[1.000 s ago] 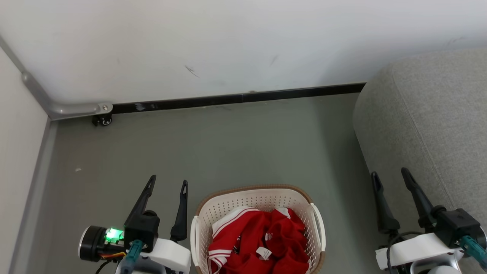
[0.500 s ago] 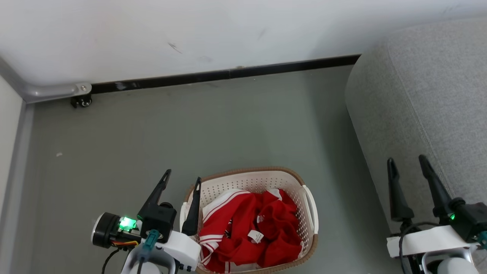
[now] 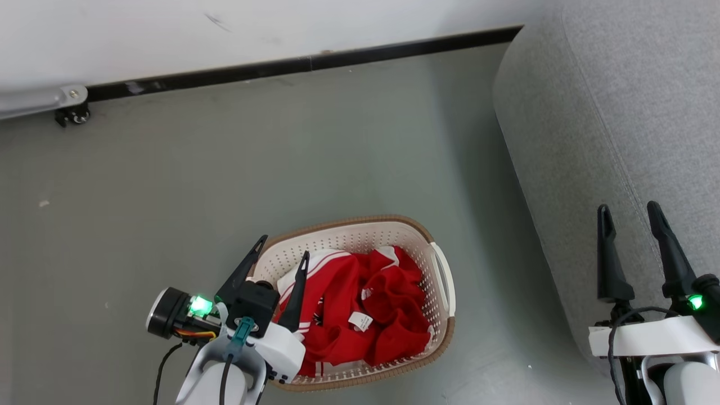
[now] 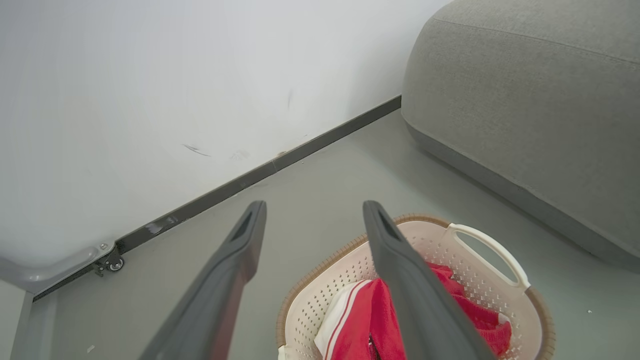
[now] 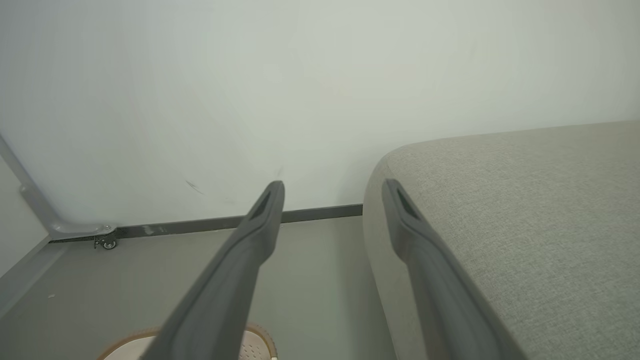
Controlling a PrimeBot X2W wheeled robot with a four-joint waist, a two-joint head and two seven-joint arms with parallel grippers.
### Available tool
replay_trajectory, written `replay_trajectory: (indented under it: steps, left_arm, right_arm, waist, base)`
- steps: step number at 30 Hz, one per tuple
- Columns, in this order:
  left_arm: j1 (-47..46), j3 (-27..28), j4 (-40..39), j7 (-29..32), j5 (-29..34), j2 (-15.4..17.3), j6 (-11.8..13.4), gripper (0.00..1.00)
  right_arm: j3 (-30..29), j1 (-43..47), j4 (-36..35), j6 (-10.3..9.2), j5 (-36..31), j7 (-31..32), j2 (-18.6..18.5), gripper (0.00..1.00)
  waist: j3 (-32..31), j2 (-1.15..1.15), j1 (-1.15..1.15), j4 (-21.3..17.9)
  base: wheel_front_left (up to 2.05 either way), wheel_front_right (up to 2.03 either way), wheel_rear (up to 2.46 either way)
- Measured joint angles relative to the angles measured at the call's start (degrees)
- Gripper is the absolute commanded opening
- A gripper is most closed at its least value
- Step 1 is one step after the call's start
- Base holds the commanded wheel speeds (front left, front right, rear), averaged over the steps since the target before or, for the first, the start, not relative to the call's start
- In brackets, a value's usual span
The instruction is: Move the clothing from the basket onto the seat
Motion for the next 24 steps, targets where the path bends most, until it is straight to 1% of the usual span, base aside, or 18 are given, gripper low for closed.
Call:
replay_trajectory:
  steps: [6,24]
  left_arm:
    - [-2.43,-0.55,3.47,0.00,0.69,0.42,-0.48,1.00]
    - [-7.53,-2.45,12.41,0.00,4.05,1.10,-0.46,1.00]
  right_arm:
    - [-0.13,-1.57,-0.44,0.00,0.69,-0.49,0.01,1.00]
    - [0.07,-4.31,-0.35,0.00,3.55,-1.51,0.05,1.00]
  waist:
    - [2.64,0.00,0.00,-1.34]
    - [10.42,0.00,0.00,-5.86]
  base:
    - [0.00,0.00,0.00]
    - [0.00,0.00,0.00]
